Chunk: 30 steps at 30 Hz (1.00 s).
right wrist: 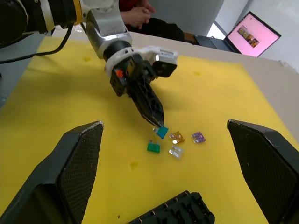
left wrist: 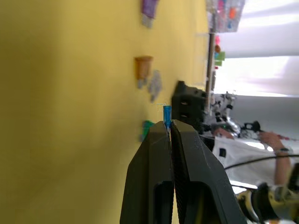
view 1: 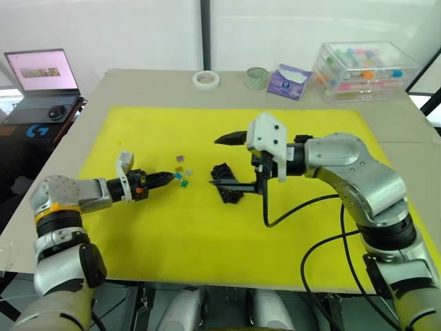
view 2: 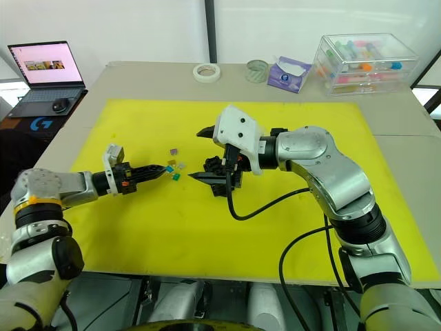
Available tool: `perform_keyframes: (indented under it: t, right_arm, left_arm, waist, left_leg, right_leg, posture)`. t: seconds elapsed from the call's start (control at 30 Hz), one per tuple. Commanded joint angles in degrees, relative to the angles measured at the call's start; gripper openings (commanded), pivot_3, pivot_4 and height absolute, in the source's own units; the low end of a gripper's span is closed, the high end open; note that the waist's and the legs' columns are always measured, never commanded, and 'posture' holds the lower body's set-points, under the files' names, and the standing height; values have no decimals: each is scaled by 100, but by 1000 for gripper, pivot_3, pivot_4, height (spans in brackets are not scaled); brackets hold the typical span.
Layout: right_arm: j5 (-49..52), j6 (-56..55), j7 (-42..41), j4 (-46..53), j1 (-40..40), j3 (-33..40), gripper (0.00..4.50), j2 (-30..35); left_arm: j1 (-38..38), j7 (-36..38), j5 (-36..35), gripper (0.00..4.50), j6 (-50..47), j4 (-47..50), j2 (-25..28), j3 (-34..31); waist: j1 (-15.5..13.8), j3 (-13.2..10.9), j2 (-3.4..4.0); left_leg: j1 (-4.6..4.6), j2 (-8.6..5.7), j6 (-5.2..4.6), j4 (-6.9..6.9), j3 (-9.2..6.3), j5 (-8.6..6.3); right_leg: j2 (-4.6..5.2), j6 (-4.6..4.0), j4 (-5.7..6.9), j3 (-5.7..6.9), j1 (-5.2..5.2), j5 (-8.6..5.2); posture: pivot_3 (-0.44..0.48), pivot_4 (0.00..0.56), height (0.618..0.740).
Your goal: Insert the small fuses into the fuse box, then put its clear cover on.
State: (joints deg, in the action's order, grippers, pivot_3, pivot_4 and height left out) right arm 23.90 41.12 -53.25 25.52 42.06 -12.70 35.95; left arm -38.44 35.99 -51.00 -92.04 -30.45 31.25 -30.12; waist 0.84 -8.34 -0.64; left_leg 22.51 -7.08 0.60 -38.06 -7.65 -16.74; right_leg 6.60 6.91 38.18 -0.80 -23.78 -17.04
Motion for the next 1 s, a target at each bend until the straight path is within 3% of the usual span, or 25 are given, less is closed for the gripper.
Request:
perform_keyframes:
  t: [0.03, 0.13, 0.37, 0.63, 0.8, 1.0]
  right_arm:
    - [95, -107, -72, 46, 67, 224, 4500, 72]
    - [164, -90, -82, -3, 62, 262, 4500, 52]
    - [697, 303, -210, -359, 22, 615, 4500, 79]
    - [1957, 1644, 118, -1016, 193, 1525, 4500, -143]
    - [3191, 2890, 497, -1425, 390, 2280, 4500, -366]
    - [3863, 3487, 997, -1588, 555, 2563, 4500, -571]
  left_arm:
    - [59, 46, -507, 7, -46, 441, 159, -116]
    - [207, 21, -789, 7, -46, 783, 193, -106]
    - [693, 176, -1451, 7, 886, 3035, -401, -416]
    - [485, 71, -2103, 7, 1083, 3563, -484, -102]
    - [596, 451, -1981, 7, 1633, 4176, -332, 428]
    - [525, 650, -1956, 7, 2073, 4312, -181, 837]
  waist:
    - [5, 0, 0]
    - [7, 0, 0]
    - [-22, -2, -3]
    - [-15, -3, -4]
    - [-11, -4, -2]
    - [-8, -5, -1]
  left_leg:
    - [0, 0, 0, 1, 0, 0]
    - [0, 2, 0, 1, -1, 0]
    - [1, 2, 0, -2, -4, 0]
    - [0, 3, 0, 0, -4, 0]
    - [1, 3, 0, 0, -4, 0]
    - [0, 4, 0, 3, -4, 0]
  right_leg:
    - [0, 0, 0, 0, -1, 0]
    - [-4, 0, -3, -1, 0, 0]
    - [-3, 0, -19, -1, 10, 0]
    - [-4, -1, -20, -2, 10, 0]
    - [-3, -1, -23, -2, 13, 0]
    - [-4, -1, -24, -2, 12, -1]
  posture:
    - [0, 150, 740]
    - [0, 150, 740]
    - [0, 150, 740]
    - [0, 150, 740]
    - [0, 150, 740]
    - [0, 150, 740]
